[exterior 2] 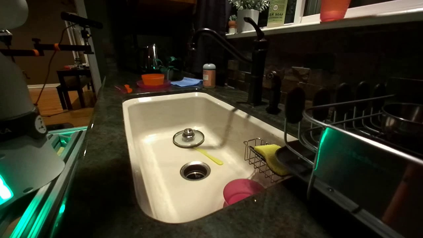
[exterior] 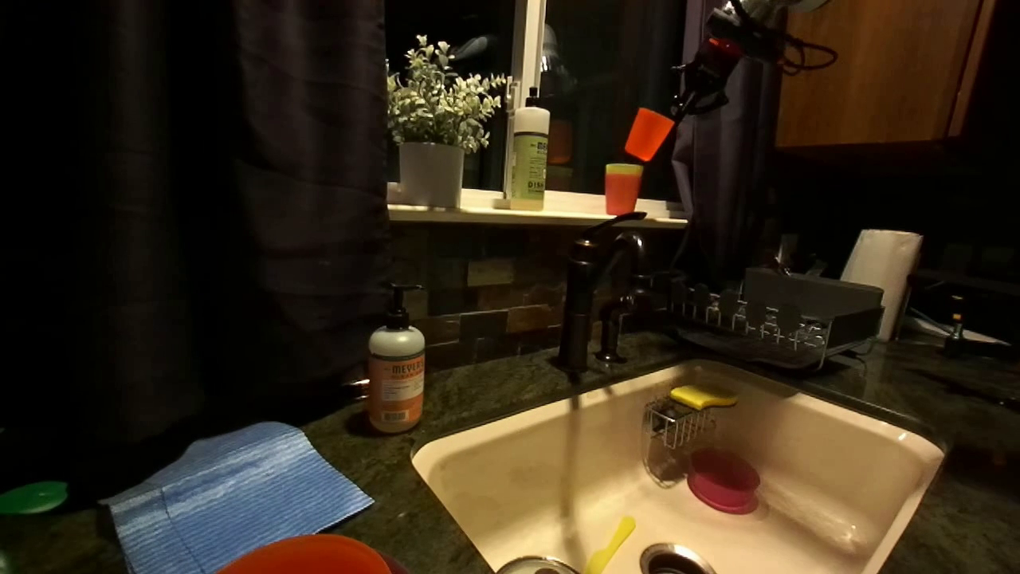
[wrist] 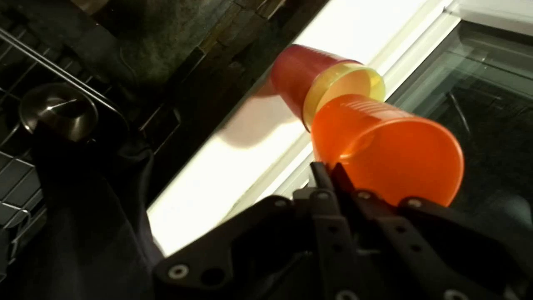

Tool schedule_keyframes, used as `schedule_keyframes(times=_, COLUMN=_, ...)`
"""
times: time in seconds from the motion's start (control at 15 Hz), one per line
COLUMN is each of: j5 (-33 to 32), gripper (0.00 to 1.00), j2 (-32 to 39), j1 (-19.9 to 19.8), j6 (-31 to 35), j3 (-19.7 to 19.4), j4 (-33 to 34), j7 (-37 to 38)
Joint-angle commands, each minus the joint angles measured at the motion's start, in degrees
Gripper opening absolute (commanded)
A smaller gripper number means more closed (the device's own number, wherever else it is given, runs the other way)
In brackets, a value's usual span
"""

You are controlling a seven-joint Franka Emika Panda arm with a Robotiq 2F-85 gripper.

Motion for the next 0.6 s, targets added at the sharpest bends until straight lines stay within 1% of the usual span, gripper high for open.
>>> schedule_keyframes(times=0.0, j5=3.16, gripper=0.01, j2=2.02, j1=0.19, j6=2.28, j3=0.93, j4=0.43, j7=-1.6)
schedule_keyframes(times=0.27, j5=4.04, gripper=0.01, j2=3.64, j1=0.04, j6=2.36, j3=1.88, j4=1.26, j7=-2.57)
schedule_keyframes(times=0.53, j5=1.84, gripper=0.01, j2=4.6, j1=0.1, j6=0.93, j3=2.21, j4=2.63, j7=-3.22)
